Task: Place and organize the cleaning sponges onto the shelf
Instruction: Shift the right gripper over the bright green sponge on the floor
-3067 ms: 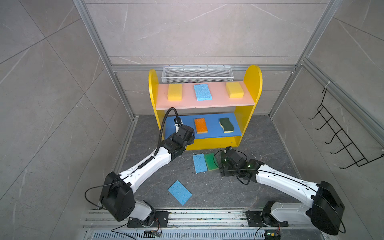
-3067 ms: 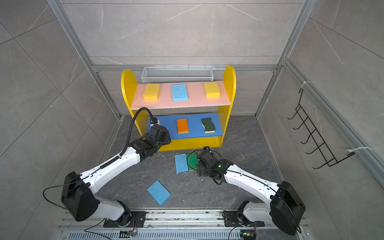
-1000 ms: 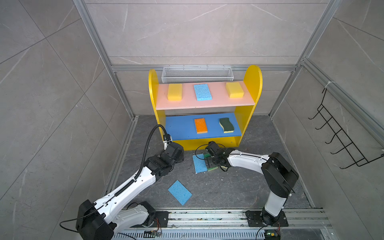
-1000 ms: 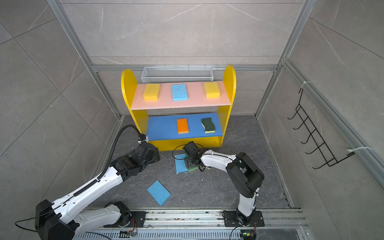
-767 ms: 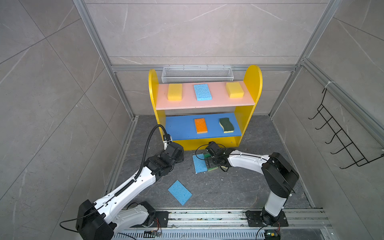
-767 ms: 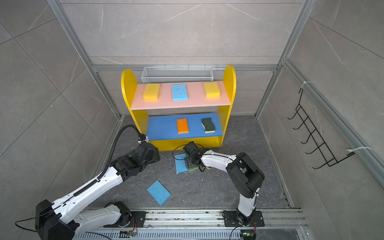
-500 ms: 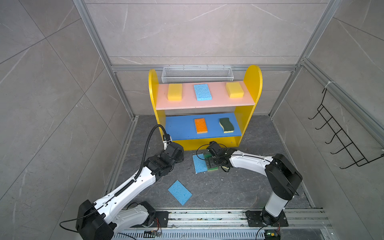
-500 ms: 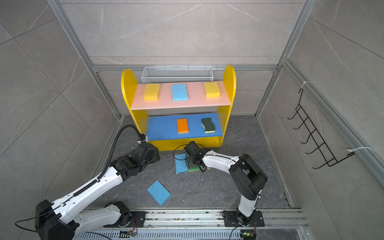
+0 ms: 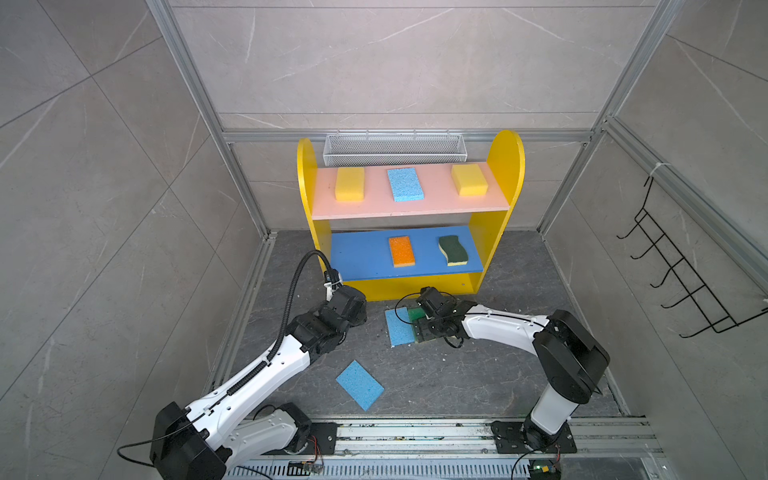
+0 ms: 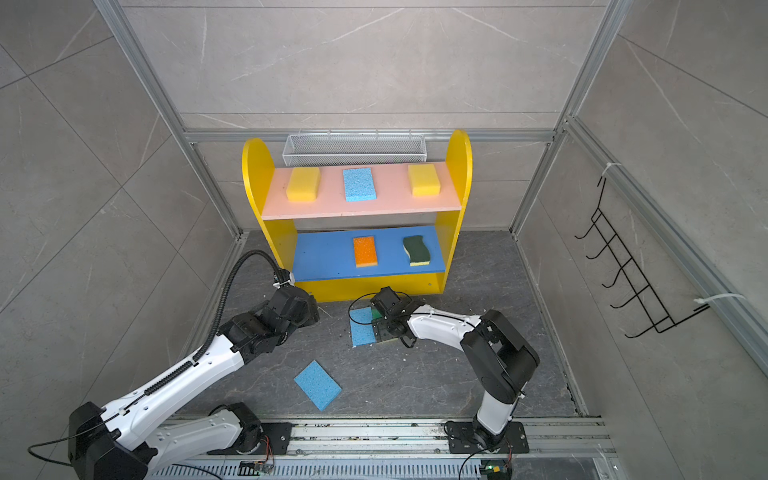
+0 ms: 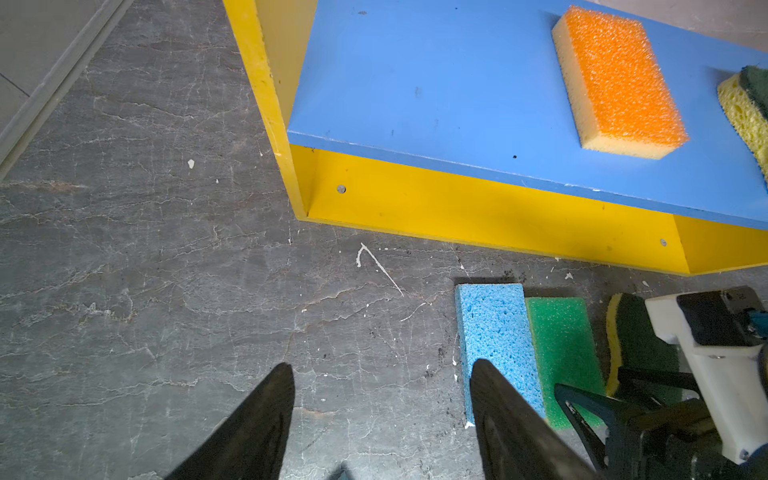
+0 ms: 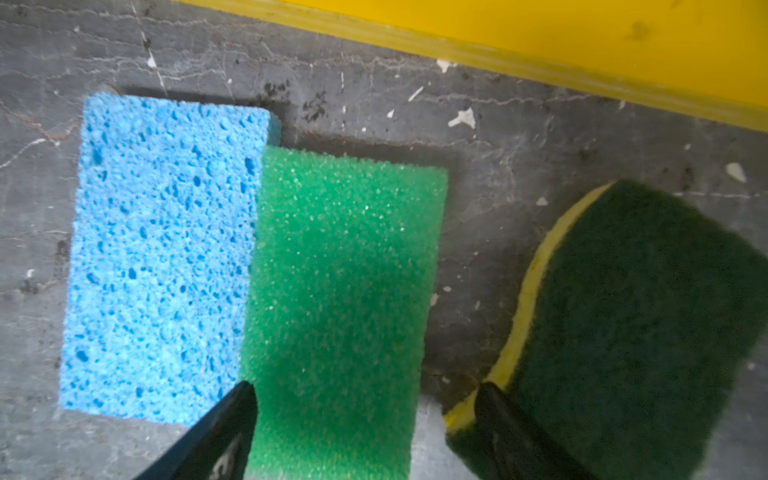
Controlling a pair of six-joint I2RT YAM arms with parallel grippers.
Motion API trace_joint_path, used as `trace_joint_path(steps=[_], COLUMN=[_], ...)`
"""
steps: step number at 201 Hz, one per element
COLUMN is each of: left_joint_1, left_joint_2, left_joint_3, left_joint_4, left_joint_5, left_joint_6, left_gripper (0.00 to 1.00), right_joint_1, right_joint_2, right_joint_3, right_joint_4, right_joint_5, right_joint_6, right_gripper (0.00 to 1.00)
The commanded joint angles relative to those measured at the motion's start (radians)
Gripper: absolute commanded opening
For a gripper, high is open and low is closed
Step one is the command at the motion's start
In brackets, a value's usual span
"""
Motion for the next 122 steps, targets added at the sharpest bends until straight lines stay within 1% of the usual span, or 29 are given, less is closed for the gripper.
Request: trace_joint_path(steps=[1,24,45,75,122], left_joint_1=[-0.003,-0.003,-0.003,-0.005,-0.004], left_joint_2=[-0.018,-0.02,-0.022,-0.032,-0.047], left_joint_3=[-0.002,-0.001,0.0,-0.003,-0.012], left_joint_4=[-0.014,-0.014,-0.014,-0.016,-0.018], left_joint_5=[-0.027,-0.027,-0.026,-0.026,-0.023], left_joint_6=[-0.018,-0.018,-0.018,-0.019,-0.025], left_gripper=[0.7,0.7,0.7,0.7,0.69], right_joint_1=[0.003,0.003,0.003,0.003,0.003], right_joint_2=[-0.035,-0.031,-0.023,-0.015,-0.007], right_joint_3=[-0.024,-0.03,-0.038,-0.047,-0.051], right_joint_4=[0.003,0.002,0.005,0.01,0.009], right_joint_5=[-0.023,-0.031,-0.043,-0.051,-0.06], right_joint_6=[0.025,0.03,0.039,0.048,0.052], right_gripper=[0.81,0.78,0.73,0.72,0.6])
